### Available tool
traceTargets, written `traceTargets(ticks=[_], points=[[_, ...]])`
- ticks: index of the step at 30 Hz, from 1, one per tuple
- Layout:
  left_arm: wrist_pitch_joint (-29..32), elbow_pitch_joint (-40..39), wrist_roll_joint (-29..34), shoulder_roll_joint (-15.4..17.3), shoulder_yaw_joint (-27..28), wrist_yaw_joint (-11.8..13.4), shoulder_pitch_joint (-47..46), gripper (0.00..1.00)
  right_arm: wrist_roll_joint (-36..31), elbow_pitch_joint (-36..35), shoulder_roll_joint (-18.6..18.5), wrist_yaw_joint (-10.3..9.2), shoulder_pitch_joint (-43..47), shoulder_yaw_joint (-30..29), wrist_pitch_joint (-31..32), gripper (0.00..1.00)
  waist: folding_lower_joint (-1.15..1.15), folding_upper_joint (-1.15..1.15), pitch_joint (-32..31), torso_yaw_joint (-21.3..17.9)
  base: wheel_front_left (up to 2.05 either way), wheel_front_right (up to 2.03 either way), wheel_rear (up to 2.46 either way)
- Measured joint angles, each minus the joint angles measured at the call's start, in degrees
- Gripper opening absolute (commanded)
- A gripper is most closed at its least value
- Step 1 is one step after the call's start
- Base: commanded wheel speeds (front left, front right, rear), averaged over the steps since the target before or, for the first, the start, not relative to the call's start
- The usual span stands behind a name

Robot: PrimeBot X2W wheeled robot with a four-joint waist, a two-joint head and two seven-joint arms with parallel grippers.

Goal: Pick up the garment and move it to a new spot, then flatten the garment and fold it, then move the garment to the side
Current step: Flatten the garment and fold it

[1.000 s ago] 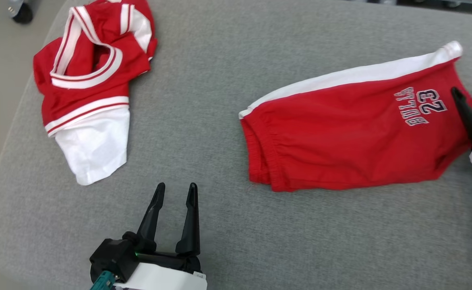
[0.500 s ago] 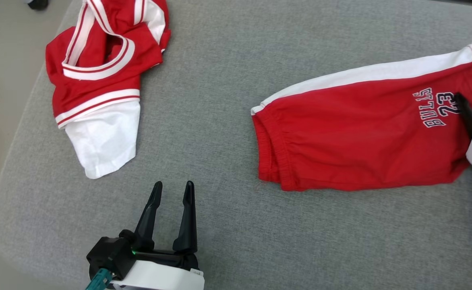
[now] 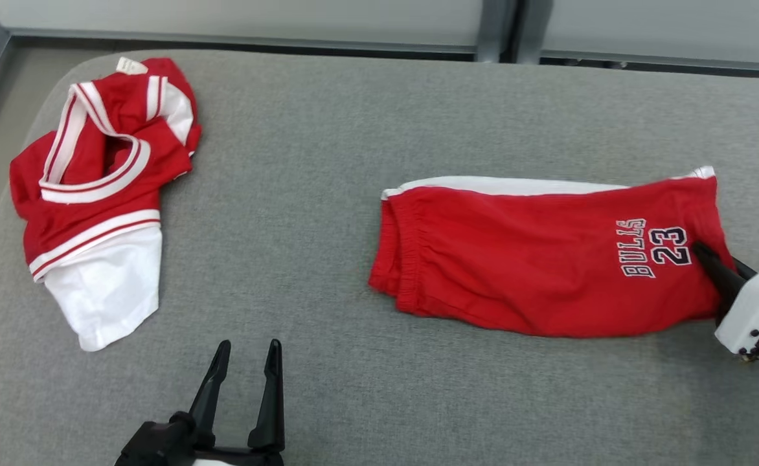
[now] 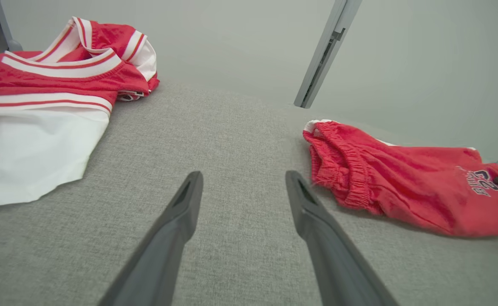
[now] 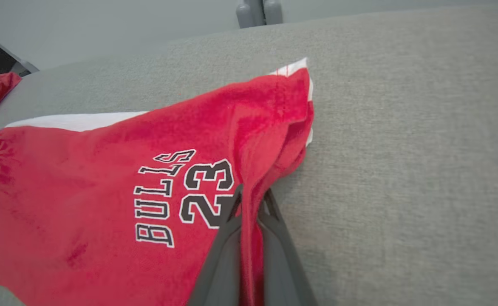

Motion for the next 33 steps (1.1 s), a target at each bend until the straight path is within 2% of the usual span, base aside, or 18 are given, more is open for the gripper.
traceTargets(ticks=[7,13,17,20,23,27,30,33], points=[[0.0,0.0,0.93,0.2,1.34,-0.88,3.09,1.0,1.98,2.26,-1.46,0.0,2.6,-5.91,-0.12,0.0,0.0,0.0,-2.77,-4.08,0.0,0.0,0.0],[0.0,-0.09,1.3,-0.48,0.96,-1.22,3.62,1.0,1.37,3.44,-6.81,-0.01,4.23,-12.29,-0.68,0.0,0.0,0.0,-3.35,-4.25,0.0,0.0,0.0],[0.0,0.02,1.01,-0.88,1.04,-1.48,4.02,1.0,1.51,-2.43,-9.79,-0.01,4.66,-13.92,0.12,0.0,0.0,0.0,-3.27,-3.54,0.0,0.0,0.0],[0.01,0.33,0.9,-1.09,1.22,-1.89,4.39,1.0,1.65,-9.26,-10.6,-0.01,4.85,-12.26,2.24,0.0,0.0,0.0,-3.44,-3.27,0.0,0.0,0.0],[0.01,0.58,0.89,-1.18,1.27,-1.97,4.41,1.0,1.65,-16.21,-9.13,-0.01,4.98,-7.76,5.22,0.0,-0.01,0.0,-3.74,-2.96,0.0,0.0,0.0],[0.01,0.54,0.71,-1.34,1.15,-1.99,4.17,1.0,1.13,-22.14,-4.23,-0.01,5.2,0.0,8.7,0.0,0.0,0.0,-3.7,-2.13,0.0,0.0,0.0],[0.0,0.92,0.66,-1.41,0.84,-2.32,3.38,1.0,-1.0,-21.85,0.47,-0.01,3.8,3.89,9.44,0.0,0.0,0.0,-3.42,-1.4,0.0,0.0,0.0],[0.0,1.58,0.04,-1.43,0.75,-2.47,3.0,1.0,-3.8,-18.64,4.65,-0.01,1.02,6.26,9.43,0.0,0.0,0.0,-3.1,-0.4,0.0,0.0,0.0]])
